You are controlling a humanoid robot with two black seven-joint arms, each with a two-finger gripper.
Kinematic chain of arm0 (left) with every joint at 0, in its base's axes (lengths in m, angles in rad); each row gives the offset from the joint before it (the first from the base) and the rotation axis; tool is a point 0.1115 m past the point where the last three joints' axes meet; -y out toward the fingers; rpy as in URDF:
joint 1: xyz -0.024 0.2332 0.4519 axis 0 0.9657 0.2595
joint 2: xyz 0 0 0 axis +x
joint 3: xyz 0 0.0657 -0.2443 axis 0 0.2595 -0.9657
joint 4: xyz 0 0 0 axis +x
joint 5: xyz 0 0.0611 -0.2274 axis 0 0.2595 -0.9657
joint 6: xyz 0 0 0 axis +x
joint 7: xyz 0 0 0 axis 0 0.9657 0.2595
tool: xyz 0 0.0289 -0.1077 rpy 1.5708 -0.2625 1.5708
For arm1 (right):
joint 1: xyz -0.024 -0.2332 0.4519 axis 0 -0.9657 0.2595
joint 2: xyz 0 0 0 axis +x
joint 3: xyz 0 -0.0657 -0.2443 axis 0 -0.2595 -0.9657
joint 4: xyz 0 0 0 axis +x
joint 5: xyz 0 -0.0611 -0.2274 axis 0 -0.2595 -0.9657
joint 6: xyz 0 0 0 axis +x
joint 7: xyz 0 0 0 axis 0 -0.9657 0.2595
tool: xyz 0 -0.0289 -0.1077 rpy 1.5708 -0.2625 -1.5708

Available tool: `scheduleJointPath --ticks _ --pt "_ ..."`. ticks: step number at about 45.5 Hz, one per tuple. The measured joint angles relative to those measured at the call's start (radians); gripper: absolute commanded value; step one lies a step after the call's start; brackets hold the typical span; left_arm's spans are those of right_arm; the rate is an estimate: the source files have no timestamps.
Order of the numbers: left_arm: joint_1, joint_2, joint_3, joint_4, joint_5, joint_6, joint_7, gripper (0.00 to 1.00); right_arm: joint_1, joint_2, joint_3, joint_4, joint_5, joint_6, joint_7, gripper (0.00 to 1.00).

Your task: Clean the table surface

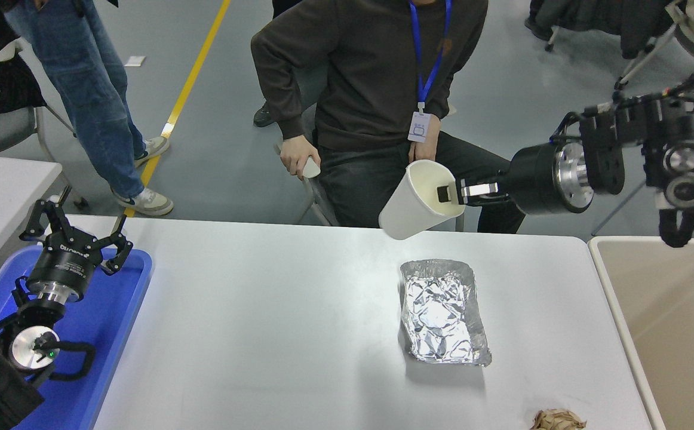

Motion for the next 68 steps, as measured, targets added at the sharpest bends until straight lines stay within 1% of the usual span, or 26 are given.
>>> scheduleJointPath --ticks 21,37,53,68 --pt "0.0 0.0 0.0 0.0 0.0 0.0 0.0 1.0 -0.093 -0.227 0.027 -0.066 -0.059 -0.004 0.078 0.0" --pt "0.0 0.0 0.0 0.0 0.0 0.0 0.0 1.0 -0.174 -0.338 0.016 -0.16 -0.09 -0.006 0.149 0.0" --pt "0.0 0.0 0.0 0.0 0.0 0.0 0.0 1.0 -0.272 -0.368 0.011 -0.332 -0.16 -0.009 0.241 0.0" --pt "0.0 0.0 0.0 0.0 0.0 0.0 0.0 1.0 -0.4 -0.319 0.012 -0.611 -0.163 -0.031 0.352 0.0"
